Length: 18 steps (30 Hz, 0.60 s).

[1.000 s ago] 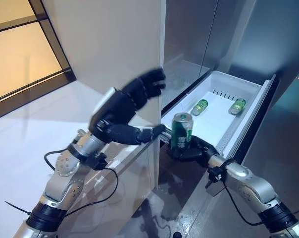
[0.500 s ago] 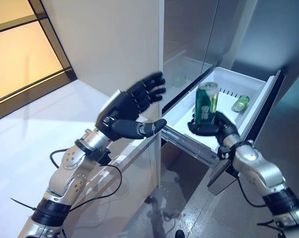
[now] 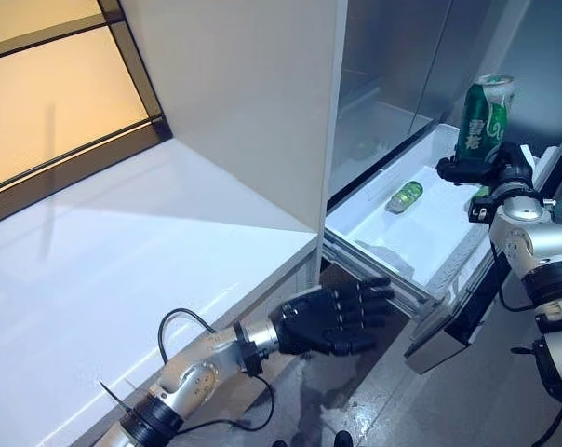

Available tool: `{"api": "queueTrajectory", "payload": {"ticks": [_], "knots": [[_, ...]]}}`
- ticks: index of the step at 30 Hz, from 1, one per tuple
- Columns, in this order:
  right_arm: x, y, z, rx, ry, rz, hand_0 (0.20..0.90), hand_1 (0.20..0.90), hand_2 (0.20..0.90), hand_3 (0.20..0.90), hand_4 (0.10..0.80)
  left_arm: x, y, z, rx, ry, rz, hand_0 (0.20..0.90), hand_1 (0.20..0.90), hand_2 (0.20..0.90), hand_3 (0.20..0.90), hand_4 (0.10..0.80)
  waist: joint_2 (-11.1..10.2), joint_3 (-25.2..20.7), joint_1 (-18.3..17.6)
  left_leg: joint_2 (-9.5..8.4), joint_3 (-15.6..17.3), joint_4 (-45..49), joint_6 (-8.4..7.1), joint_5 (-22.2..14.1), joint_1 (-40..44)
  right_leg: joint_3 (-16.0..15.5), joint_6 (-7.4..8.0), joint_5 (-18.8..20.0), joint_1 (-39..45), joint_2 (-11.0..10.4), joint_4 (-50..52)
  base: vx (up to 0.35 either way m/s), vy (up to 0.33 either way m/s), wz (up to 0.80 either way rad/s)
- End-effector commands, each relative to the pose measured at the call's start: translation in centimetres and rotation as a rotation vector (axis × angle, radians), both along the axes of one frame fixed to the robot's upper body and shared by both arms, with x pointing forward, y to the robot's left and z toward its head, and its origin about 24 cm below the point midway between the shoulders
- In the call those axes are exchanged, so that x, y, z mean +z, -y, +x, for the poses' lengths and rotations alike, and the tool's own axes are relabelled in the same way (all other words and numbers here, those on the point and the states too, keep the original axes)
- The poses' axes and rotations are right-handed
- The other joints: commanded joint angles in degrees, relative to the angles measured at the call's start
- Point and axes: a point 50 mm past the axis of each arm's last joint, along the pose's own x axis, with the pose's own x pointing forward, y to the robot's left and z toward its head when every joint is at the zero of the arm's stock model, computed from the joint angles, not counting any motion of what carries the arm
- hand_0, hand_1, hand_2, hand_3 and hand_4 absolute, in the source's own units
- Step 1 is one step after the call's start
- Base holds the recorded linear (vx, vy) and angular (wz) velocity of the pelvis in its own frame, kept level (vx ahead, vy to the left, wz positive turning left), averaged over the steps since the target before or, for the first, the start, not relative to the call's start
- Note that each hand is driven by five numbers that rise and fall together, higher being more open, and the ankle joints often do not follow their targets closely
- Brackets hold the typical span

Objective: Put drinks into fridge and close the fridge

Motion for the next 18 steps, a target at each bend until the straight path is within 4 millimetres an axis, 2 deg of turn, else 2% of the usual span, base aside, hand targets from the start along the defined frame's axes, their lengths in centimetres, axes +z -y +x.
{"api": "queueTrajectory", "payload": {"ticks": [1,3,4,6,9,14,16,17,18], "knots": [[11.9,0.0,0.1,0.031,0.333,-0.224,0.300,0.300,0.300,0.200,0.100,-0.3,2.3,-2.7,-0.142,-0.113,-0.155,0.900,0.900,0.900,0.900,0.800,-4.02,-4.40,2.65,-2.87,-0.68,4.63,0.61,-3.63,-3.58,-0.06,1.53,-7.17,-1.14,0.11,7.62,-0.010,-0.057,0.21],[11.4,0.5,0.1,0.015,0.300,-0.230,0.300,0.300,0.300,0.200,0.100,-1.2,2.8,-3.4,-0.159,-0.160,-0.138,0.900,0.900,0.900,0.900,0.800,-3.95,-3.71,2.81,-2.78,-0.78,5.05,0.67,-3.50,-4.23,-0.30,1.45,-7.34,-1.72,-0.09,8.44,-0.023,-0.065,0.26],[10.5,1.1,0.3,-0.003,0.254,-0.234,0.300,0.300,0.300,0.200,0.100,-2.1,3.1,-3.9,-0.165,-0.161,-0.100,0.900,0.900,0.900,0.900,0.800,-3.90,-2.84,3.09,-2.78,-1.00,5.35,0.83,-3.45,-4.76,-0.55,1.40,-7.52,-2.38,-0.17,9.31,-0.029,-0.087,0.22],[9.8,1.5,0.3,-0.008,0.213,-0.243,0.300,0.300,0.300,0.200,0.100,-3.0,3.0,-4.0,-0.150,-0.196,-0.063,0.900,0.900,0.900,0.900,0.800,-3.81,-2.05,3.34,-2.72,-1.22,5.67,0.90,-3.29,-5.40,-0.80,1.29,-7.65,-3.02,-0.21,10.07,-0.029,-0.094,0.21],[7.7,1.7,0.6,-0.001,0.096,-0.269,0.300,0.300,0.300,0.200,0.100,-5.8,2.5,-4.1,-0.107,-0.182,0.114,0.900,0.900,0.900,0.900,0.800,-3.74,-0.23,3.71,-2.51,-1.40,6.64,0.90,-3.11,-6.71,-1.37,1.02,-8.05,-4.33,-0.16,11.69,-0.032,-0.107,0.21],[6.2,2.0,0.5,0.013,0.010,-0.302,0.300,0.300,0.300,0.200,0.100,-10.1,-0.8,-3.2,-0.011,-0.005,0.488,0.900,0.900,0.900,0.900,0.800,-3.41,3.74,3.60,-2.16,-1.18,8.48,0.86,-2.68,-10.25,-1.68,0.37,-8.36,-7.77,0.17,13.87,-0.106,-0.078,0.17],[5.9,2.2,0.5,0.012,-0.015,-0.308,0.300,0.300,0.300,0.200,0.100,-10.9,-2.0,-2.9,0.024,0.025,0.593,0.900,0.900,0.900,0.900,0.800,-3.28,4.68,3.72,-2.06,-1.07,8.87,0.82,-2.55,-11.19,-1.77,0.20,-8.37,-8.59,0.32,14.19,-0.103,-0.058,0.12],[5.5,2.2,0.5,0.006,-0.042,-0.324,0.300,0.300,0.300,0.200,0.100,-11.8,-3.6,-2.3,0.081,0.053,0.701,0.900,0.900,0.900,0.900,0.800,-3.20,6.06,3.90,-1.94,-0.89,9.51,0.73,-2.36,-12.47,-1.85,-0.03,-8.34,-9.55,0.50,14.57,-0.112,-0.062,0.10],[5.5,2.3,0.5,0.005,-0.048,-0.327,0.300,0.300,0.300,0.200,0.100,-12.0,-3.9,-2.2,0.087,0.061,0.719,0.900,0.900,0.900,0.900,0.800,-3.20,6.27,3.95,-1.91,-0.85,9.65,0.71,-2.34,-12.73,-1.86,-0.08,-8.35,-9.74,0.54,14.65,-0.106,-0.064,0.10]]}}
